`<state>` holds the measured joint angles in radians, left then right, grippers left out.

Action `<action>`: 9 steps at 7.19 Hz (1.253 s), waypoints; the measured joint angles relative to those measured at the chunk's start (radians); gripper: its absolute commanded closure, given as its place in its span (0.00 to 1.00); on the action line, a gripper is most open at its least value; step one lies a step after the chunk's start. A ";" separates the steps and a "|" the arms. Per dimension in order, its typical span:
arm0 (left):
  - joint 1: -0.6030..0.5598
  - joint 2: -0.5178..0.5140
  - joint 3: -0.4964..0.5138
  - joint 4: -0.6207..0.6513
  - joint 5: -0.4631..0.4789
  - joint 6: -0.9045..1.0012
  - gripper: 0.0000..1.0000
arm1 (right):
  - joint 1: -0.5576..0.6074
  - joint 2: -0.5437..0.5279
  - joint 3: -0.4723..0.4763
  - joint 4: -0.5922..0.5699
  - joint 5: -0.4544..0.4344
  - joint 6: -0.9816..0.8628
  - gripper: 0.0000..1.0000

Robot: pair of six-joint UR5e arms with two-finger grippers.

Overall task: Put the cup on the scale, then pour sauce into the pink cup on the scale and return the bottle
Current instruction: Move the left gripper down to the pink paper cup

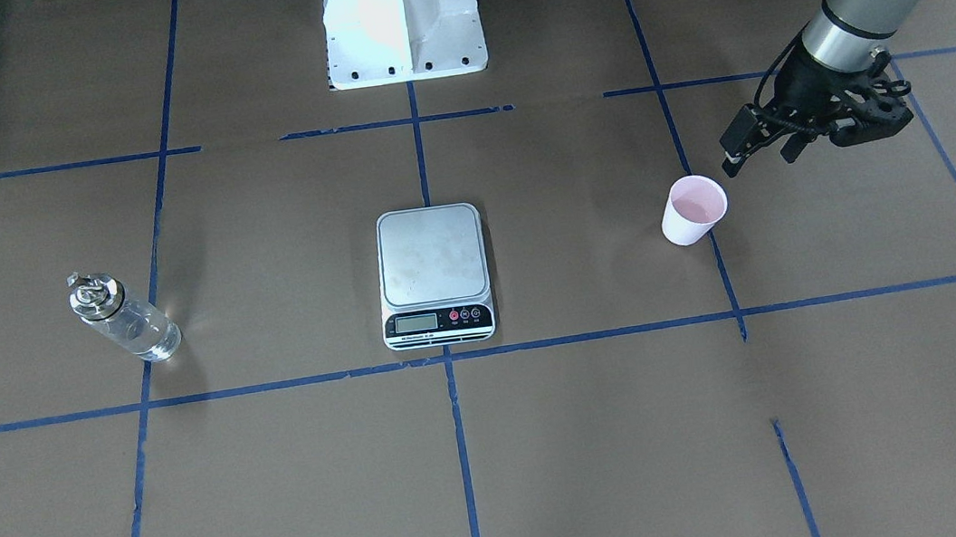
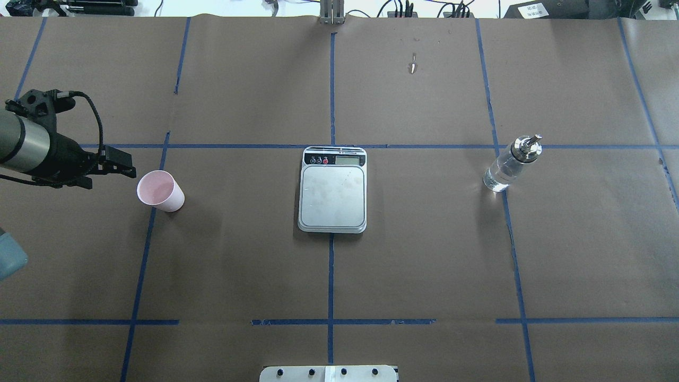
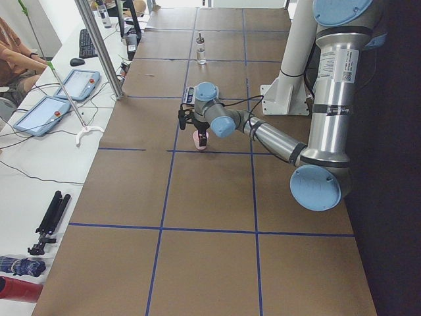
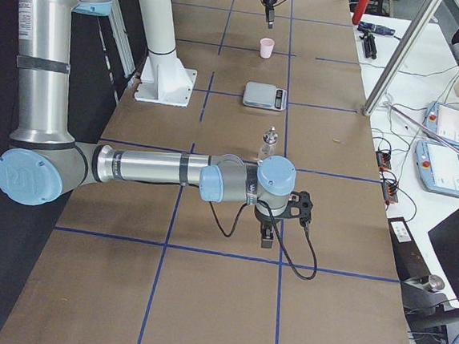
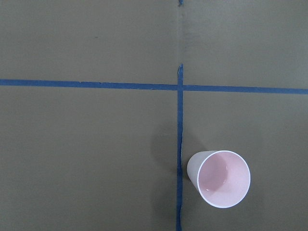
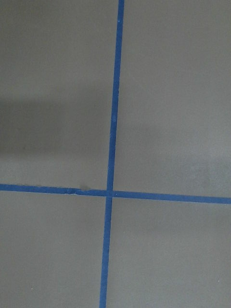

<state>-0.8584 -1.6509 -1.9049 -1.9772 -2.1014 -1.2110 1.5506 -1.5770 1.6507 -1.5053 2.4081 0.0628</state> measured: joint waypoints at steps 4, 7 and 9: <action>0.053 -0.046 0.063 -0.011 0.037 -0.030 0.00 | 0.000 0.001 -0.003 -0.001 0.001 0.003 0.00; 0.074 -0.042 0.075 -0.007 0.060 -0.027 0.00 | -0.001 0.004 -0.007 -0.002 0.003 0.006 0.00; 0.091 -0.043 0.087 -0.009 0.080 -0.026 0.01 | -0.001 0.010 -0.011 -0.004 0.002 0.006 0.00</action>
<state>-0.7672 -1.6936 -1.8179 -1.9863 -2.0218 -1.2369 1.5494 -1.5674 1.6401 -1.5093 2.4104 0.0690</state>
